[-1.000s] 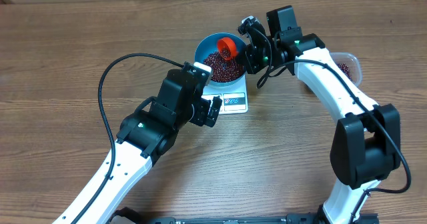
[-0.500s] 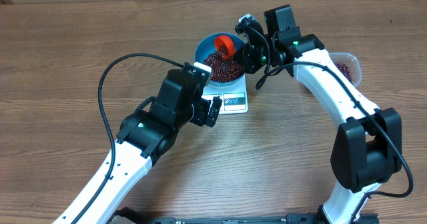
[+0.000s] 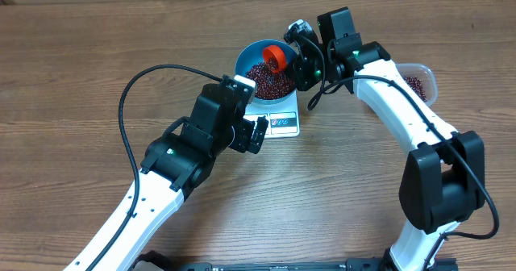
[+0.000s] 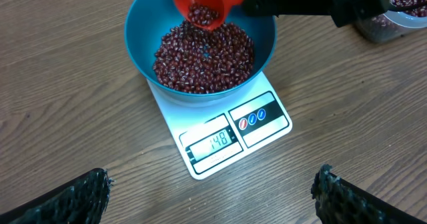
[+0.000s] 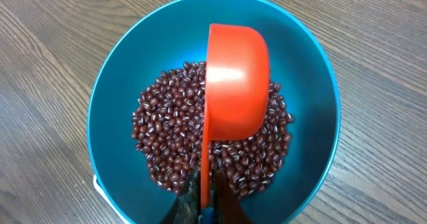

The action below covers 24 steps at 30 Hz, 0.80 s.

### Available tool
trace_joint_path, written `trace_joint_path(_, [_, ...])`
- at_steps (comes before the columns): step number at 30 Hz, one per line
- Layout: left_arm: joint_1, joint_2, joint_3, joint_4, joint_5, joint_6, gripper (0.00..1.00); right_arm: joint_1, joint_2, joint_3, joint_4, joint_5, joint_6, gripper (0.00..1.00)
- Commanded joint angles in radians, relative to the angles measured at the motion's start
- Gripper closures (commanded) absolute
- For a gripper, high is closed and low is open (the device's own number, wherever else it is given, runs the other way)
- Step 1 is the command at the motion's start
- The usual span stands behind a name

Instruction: Scoop item into bowl and weigh 150g on scale

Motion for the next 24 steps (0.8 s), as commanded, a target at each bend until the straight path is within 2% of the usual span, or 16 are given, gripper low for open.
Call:
trace_joint_path(1, [0.0, 0.004, -0.001, 0.003, 0.012, 0.011, 0.0, 0.01, -0.044, 0.02, 0.051, 0.051, -0.014, 0.96])
trace_joint_path(6, [0.0, 0.004, -0.001, 0.003, 0.012, 0.011, 0.01, 0.022, -0.049, 0.02, -0.005, 0.038, -0.011, 0.96])
trace_joint_path(10, [0.0, 0.004, -0.001, 0.003, 0.012, 0.011, 0.01, 0.023, -0.053, 0.02, 0.045, 0.06, -0.011, 0.96])
trace_joint_path(24, [0.0, 0.004, -0.001, 0.003, 0.012, 0.011, 0.01, 0.025, -0.055, 0.025, -0.008, 0.062, 0.013, 0.96])
